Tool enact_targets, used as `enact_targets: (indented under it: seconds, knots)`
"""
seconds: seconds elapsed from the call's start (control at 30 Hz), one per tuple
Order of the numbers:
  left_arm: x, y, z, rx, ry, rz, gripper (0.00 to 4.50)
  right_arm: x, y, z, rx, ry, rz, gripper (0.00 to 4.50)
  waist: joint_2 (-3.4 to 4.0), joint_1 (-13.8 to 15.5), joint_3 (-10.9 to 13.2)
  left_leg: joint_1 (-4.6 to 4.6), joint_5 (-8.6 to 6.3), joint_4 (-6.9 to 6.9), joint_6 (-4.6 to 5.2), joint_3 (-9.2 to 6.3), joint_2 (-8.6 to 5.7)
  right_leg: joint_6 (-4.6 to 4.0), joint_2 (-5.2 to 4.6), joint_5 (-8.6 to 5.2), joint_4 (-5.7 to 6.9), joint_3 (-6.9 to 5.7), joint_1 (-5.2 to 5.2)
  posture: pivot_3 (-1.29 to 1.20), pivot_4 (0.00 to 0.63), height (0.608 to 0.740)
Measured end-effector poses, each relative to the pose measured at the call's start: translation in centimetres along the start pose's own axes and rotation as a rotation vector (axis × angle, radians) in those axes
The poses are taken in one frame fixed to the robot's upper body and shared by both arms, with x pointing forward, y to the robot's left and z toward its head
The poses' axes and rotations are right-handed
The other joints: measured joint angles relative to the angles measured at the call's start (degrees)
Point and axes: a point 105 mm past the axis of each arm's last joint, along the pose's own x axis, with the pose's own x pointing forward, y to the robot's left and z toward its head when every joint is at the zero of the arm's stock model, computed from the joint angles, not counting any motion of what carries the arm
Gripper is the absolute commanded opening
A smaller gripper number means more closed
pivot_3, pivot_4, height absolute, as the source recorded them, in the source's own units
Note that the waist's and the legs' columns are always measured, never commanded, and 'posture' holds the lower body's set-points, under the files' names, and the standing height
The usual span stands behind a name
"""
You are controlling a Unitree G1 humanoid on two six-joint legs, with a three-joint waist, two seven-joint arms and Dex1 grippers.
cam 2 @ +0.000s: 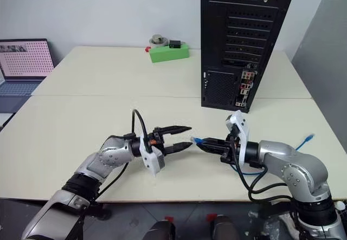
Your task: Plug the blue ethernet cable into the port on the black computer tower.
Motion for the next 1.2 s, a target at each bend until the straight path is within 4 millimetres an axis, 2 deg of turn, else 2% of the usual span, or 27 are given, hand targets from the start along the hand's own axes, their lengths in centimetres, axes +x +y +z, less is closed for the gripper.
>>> enact_targets:
  seconds: [0.07, 0.13, 0.17, 0.23, 0.33, 0.43, 0.57, 0.7, 0.9, 1.2]
  knots:
    - [-0.1, -0.1, -0.6, -0.106, 0.041, 0.003, 3.91, -0.3, -0.9, 0.5, -0.02, -0.032, -0.071, 0.03, 0.0, 0.0, 0.0, -0.01, 0.0, 0.01, 0.0, 0.0, -0.01, 0.0, 0.0, 0.0, 0.0, 0.01, 0.0, 0.0, 0.15, 0.74]
    - [0.1, 0.2, -0.7, -0.26, 0.072, 0.027, 3.92, -0.9, -2.3, 1.5, -0.062, -0.09, -0.201, 0.03, 0.0, 0.0, 0.0, -0.03, 0.0, 0.02, 0.0, -0.01, -0.01, 0.0, 0.0, 0.0, -0.01, 0.01, -0.01, 0.0, 0.15, 0.74]
    - [0.3, 0.6, -0.5, -0.351, 0.081, 0.042, 3.92, -1.2, -3.6, 2.1, -0.094, -0.129, -0.321, 0.03, -0.01, 0.0, 0.0, -0.02, 0.0, 0.02, 0.0, -0.03, 0.02, 0.0, 0.03, 0.0, -0.01, 0.0, -0.01, 0.0, 0.15, 0.74]
    - [0.7, 1.2, 0.0, -0.425, 0.078, 0.058, 3.92, -1.5, -4.9, 2.6, -0.112, -0.167, -0.449, 0.03, 0.0, 0.0, 0.0, -0.02, 0.0, 0.01, 0.0, -0.03, 0.0, 0.01, 0.03, -0.01, 0.01, 0.02, -0.02, 0.0, 0.15, 0.74]
    - [1.9, 1.9, 1.0, -0.587, 0.077, 0.067, 3.92, -2.4, -7.7, 3.4, -0.136, -0.232, -0.756, 0.03, 0.02, 0.0, 0.0, -0.02, 0.01, 0.01, -0.01, -0.04, 0.02, 0.01, 0.06, -0.01, 0.04, 0.02, -0.04, 0.0, 0.15, 0.74]
    - [2.7, 2.9, 1.2, -0.653, 0.104, 0.09, 3.92, -2.5, -8.4, 4.4, -0.138, -0.28, -0.881, 0.03, 0.03, -0.1, 0.0, -0.03, 0.01, 0.0, -0.01, -0.02, 0.01, 0.01, 0.06, -0.01, 0.03, 0.06, -0.09, 0.0, 0.15, 0.74]
    - [4.0, 4.4, 1.3, -0.703, 0.138, 0.157, 3.92, -1.7, -9.2, 5.1, -0.123, -0.304, -0.974, 0.03, 0.02, -0.1, 0.0, -0.07, 0.01, -0.01, -0.01, -0.01, 0.01, 0.0, 0.07, 0.0, 0.03, 0.06, -0.14, 0.0, 0.15, 0.74]
    - [4.0, 6.1, 0.5, -0.73, 0.2, 0.25, 3.92, -1.2, -10.6, 4.9, -0.095, -0.295, -1.05, 0.03, 0.03, -0.1, 0.0, -0.17, 0.01, -0.05, -0.02, 0.03, 0.01, -0.25, 0.06, 0.15, 0.03, 0.09, -0.27, 0.0, 0.15, 0.74]
    - [3.9, 6.5, 0.0, -0.748, 0.244, 0.296, 3.92, -1.6, -12.3, 5.0, -0.067, -0.316, -1.134, 0.03, 0.03, -0.1, 0.0, -0.23, 0.01, -0.1, -0.02, 0.06, 0.0, -0.27, 0.04, 0.15, 0.01, 0.12, -0.35, 0.0, 0.15, 0.74]
    - [3.8, 6.7, 0.1, -0.736, 0.252, 0.302, 3.92, -1.7, -13.2, 5.0, -0.05, -0.325, -1.163, 0.03, 0.03, -0.1, 0.0, -0.27, 0.01, -0.16, -0.02, 0.17, 0.0, -0.27, 0.05, 0.15, 0.04, 0.22, -0.49, 0.0, 0.15, 0.74]
